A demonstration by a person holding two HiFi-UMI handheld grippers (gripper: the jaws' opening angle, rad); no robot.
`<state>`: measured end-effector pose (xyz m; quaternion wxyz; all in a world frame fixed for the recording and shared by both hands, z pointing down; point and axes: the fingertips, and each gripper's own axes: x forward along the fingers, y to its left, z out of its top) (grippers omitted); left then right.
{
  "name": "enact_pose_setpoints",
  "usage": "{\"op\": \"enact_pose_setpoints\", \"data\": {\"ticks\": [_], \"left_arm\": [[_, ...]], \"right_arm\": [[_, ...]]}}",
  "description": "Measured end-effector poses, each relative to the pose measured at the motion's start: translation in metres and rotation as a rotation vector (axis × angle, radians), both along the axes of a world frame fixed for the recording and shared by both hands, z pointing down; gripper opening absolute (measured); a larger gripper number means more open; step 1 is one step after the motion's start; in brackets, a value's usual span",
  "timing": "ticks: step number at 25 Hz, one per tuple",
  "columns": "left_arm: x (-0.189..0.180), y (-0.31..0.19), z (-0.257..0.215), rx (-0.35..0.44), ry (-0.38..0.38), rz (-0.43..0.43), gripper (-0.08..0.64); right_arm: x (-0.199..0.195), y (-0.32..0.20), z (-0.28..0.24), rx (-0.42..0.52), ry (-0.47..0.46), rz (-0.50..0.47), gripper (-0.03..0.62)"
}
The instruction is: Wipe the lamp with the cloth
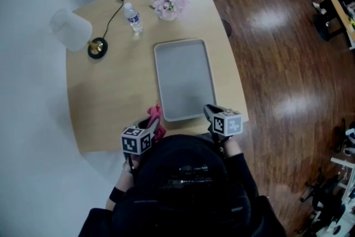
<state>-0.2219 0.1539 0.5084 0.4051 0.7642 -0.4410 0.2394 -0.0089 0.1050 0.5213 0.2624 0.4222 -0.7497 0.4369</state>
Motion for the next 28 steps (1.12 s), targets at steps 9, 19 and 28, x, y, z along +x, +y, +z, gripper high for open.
{"op": "enact_pose_setpoints", "data": {"ticks": [9, 19, 28], "left_arm": [[-0.062, -0.030, 0.051, -0.050, -0.091, -0.109, 0.084], [-0.089, -0.043, 0.106, -0.123, -0.112, -0.155, 0.084], [-0.090, -0.046, 0.076, -0.079, -0.047, -0.220, 0.408]], "right_arm": [[0.006, 0.003, 0.000, 0.003, 0.021, 0.019, 0.043], [0.007, 0.005, 0.000, 0.005, 0.047, 0.020, 0.041], [0.005, 0.004, -0.002, 0.015, 0.053, 0.016, 0.042]]}}
